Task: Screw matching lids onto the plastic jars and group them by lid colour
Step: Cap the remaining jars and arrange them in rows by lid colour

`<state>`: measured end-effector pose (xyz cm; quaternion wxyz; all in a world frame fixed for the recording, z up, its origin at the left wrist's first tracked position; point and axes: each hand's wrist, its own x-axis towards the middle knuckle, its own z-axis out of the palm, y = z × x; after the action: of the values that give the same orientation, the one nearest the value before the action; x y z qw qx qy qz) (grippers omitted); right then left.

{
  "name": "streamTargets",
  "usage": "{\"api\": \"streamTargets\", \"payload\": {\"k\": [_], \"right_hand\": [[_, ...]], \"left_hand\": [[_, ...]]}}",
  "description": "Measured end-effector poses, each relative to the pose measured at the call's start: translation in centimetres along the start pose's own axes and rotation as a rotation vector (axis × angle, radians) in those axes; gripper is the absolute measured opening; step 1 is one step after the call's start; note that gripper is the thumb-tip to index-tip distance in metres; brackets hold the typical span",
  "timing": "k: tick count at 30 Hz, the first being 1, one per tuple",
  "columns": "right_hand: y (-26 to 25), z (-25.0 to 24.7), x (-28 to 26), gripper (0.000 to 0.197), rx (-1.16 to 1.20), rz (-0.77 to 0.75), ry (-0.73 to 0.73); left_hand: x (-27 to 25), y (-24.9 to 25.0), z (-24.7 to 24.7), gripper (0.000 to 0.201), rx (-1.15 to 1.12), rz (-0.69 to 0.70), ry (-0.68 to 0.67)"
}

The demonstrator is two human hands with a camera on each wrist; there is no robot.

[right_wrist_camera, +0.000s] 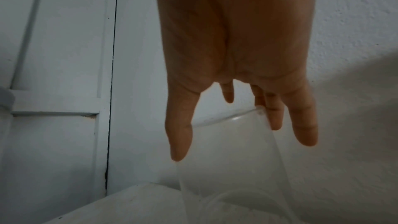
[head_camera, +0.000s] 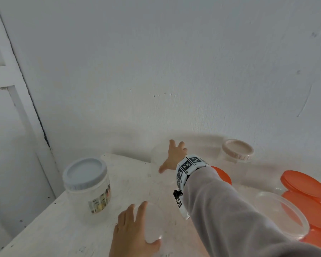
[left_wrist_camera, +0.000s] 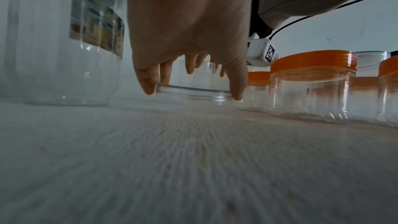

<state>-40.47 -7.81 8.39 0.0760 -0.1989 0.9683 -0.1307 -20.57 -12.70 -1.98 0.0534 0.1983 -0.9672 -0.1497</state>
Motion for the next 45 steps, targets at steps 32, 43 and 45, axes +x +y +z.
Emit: {"api": "streamTargets", "payload": {"k": [32,43,45], "right_hand": [[6.5,-1.1,-23.1,0.096,0.657,-0.095,-0.069],[10.1,1.8,-29.0,0.061,1.410,0.210,-0.430],[10.6,2.1,-29.5,0.053,1.550,0.247,-0.495]], "left_hand": [[-7.1,-1.9,-9.3,0.093,-0.879,-0.094,0.179],[-8.1,0.0,-9.9,0.081,-0.987,-0.096,0.089],[-8.3,0.6,-10.1,0.087,-0.971,-0.089,0.081]]}}
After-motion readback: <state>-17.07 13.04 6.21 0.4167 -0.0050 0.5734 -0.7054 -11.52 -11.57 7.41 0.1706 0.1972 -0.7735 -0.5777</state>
